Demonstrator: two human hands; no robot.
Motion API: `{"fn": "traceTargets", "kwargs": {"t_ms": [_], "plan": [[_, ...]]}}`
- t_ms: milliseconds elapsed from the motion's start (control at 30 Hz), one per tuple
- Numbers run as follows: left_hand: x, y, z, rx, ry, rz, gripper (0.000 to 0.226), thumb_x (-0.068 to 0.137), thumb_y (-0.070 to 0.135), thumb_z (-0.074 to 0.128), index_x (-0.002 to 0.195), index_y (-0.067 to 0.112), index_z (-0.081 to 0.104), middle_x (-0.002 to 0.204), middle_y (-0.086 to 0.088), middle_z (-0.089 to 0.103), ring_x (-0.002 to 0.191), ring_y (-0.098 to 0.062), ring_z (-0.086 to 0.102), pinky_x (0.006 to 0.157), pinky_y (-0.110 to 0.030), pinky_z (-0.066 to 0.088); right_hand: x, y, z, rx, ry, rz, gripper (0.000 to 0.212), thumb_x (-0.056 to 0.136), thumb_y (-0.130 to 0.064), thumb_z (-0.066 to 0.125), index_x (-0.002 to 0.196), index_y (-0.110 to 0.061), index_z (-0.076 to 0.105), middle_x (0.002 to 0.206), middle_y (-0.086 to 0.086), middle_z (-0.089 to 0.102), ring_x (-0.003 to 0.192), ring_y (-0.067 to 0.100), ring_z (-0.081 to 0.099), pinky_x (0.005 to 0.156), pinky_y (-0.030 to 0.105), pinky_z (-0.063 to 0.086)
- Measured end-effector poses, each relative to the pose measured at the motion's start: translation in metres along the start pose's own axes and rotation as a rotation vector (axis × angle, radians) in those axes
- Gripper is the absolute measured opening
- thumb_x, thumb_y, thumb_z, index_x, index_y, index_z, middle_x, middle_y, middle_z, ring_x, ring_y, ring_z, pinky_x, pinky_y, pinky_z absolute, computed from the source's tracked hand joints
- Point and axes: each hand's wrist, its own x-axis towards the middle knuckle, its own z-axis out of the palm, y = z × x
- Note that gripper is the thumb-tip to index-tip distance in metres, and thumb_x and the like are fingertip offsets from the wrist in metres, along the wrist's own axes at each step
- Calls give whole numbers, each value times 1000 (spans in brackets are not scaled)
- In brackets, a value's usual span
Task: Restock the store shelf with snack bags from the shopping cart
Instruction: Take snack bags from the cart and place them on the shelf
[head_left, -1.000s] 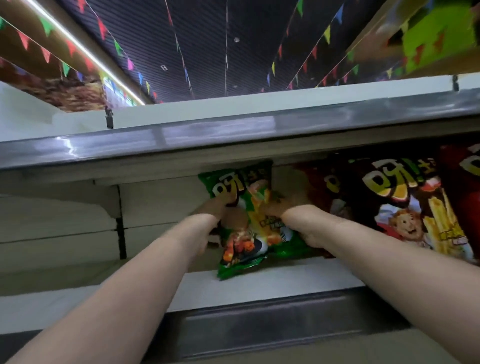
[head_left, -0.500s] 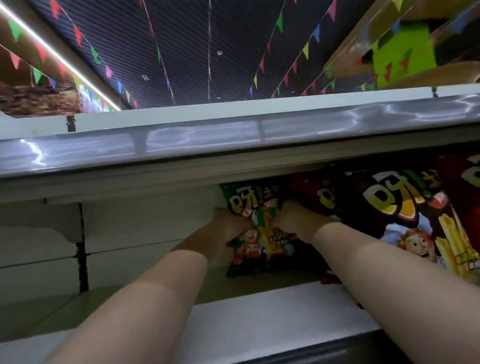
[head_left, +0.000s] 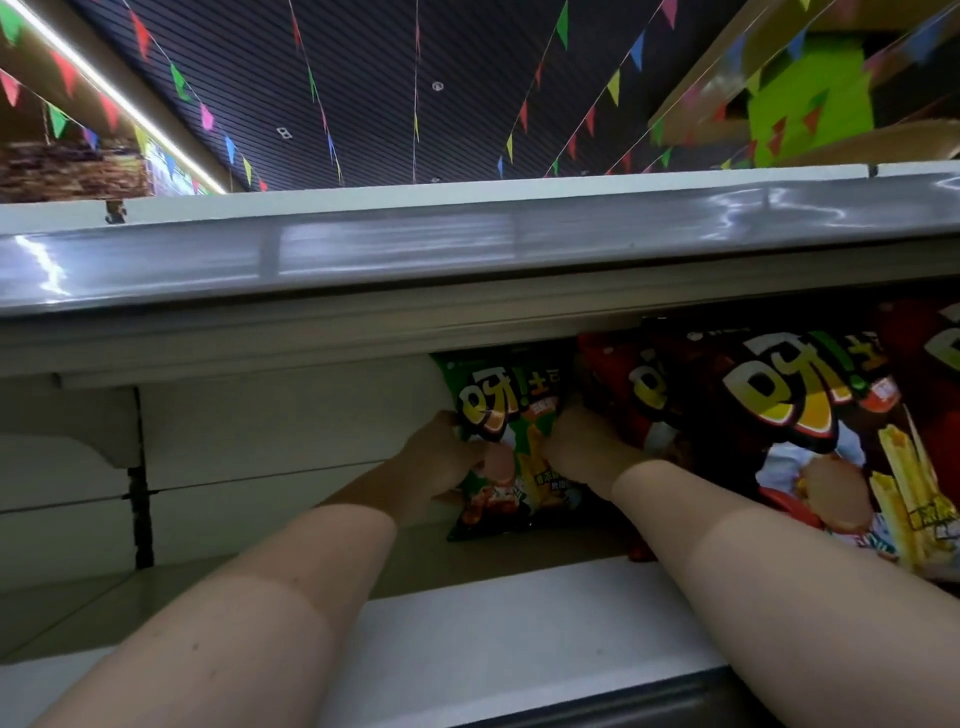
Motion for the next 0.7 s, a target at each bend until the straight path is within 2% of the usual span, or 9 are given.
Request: {"fn": "traceTargets", "kwargs": {"t_ms": [100, 167, 200, 233, 300, 400, 467, 600, 700], "plan": [[-6, 6, -1, -16, -19, -29, 13, 91, 23, 61, 90, 19, 50, 80, 0, 52, 78, -16, 52, 77, -26, 49, -8, -4, -7, -30, -36, -17, 32, 99, -10, 37, 127, 4, 45, 129, 19, 51, 119, 29, 50, 95, 29, 41], [-13, 17, -1, 11, 1, -26, 21, 91, 18, 60, 75, 17, 47, 76, 2, 47, 65, -10, 44, 54, -10, 44, -12, -7, -11, -46, -48, -41, 29, 99, -10, 37, 119, 4, 51, 119, 19, 55, 113, 30, 53, 89, 30, 43], [-18, 23, -1, 42, 29, -17, 9, 92, 17, 60, 87, 15, 52, 86, 0, 52, 67, -10, 46, 44, -8, 39, -14, -9, -12, -58, -54, -50, 23, 98, -9, 37, 107, 3, 55, 104, 16, 57, 101, 28, 55, 77, 28, 45], [-18, 26, -2, 60, 53, -8, 23, 92, 18, 60, 112, 10, 52, 105, -4, 54, 78, -14, 53, 41, -10, 39, -16, -10, -13, -66, -58, -55, 19, 97, -7, 38, 95, 0, 55, 87, 10, 53, 89, 25, 54, 64, 24, 42], [-20, 29, -3, 155, 60, 3, 64, 92, 24, 59, 144, 6, 26, 137, -12, 46, 113, -23, 53, 59, -18, 46, -24, -15, -13, -50, -47, -74, 17, 96, -9, 40, 89, -4, 54, 81, 4, 50, 84, 20, 47, 53, 19, 35], [-34, 30, -4, 189, 150, 85, 60, 94, 30, 57, 143, 7, 32, 141, -14, 45, 124, -27, 48, 88, -26, 41, -42, -19, -16, 7, -26, -102, 20, 93, -19, 49, 105, -5, 57, 116, 11, 58, 92, 22, 52, 63, 20, 40], [-47, 30, -5, 166, 205, 112, 49, 94, 28, 56, 137, 9, 41, 138, -13, 49, 122, -28, 49, 91, -26, 40, -52, -19, -17, 25, -48, -107, 33, 94, -22, 48, 121, -4, 51, 126, 13, 53, 101, 25, 53, 76, 25, 42], [-75, 20, -9, 5, 282, 84, 40, 93, 23, 57, 131, 13, 48, 132, -13, 54, 117, -29, 54, 100, -36, 45, -76, -16, -19, 131, -124, -148, 35, 98, -24, 42, 127, -6, 49, 127, 13, 54, 110, 27, 53, 94, 32, 45], [-97, 12, -18, -126, 365, 5, 36, 93, 18, 57, 128, 16, 49, 123, -10, 56, 96, -23, 59, 86, -35, 51, -93, -19, -23, 196, -119, -164, 33, 96, -23, 47, 121, -2, 54, 120, 14, 57, 108, 28, 54, 90, 32, 46]]}}
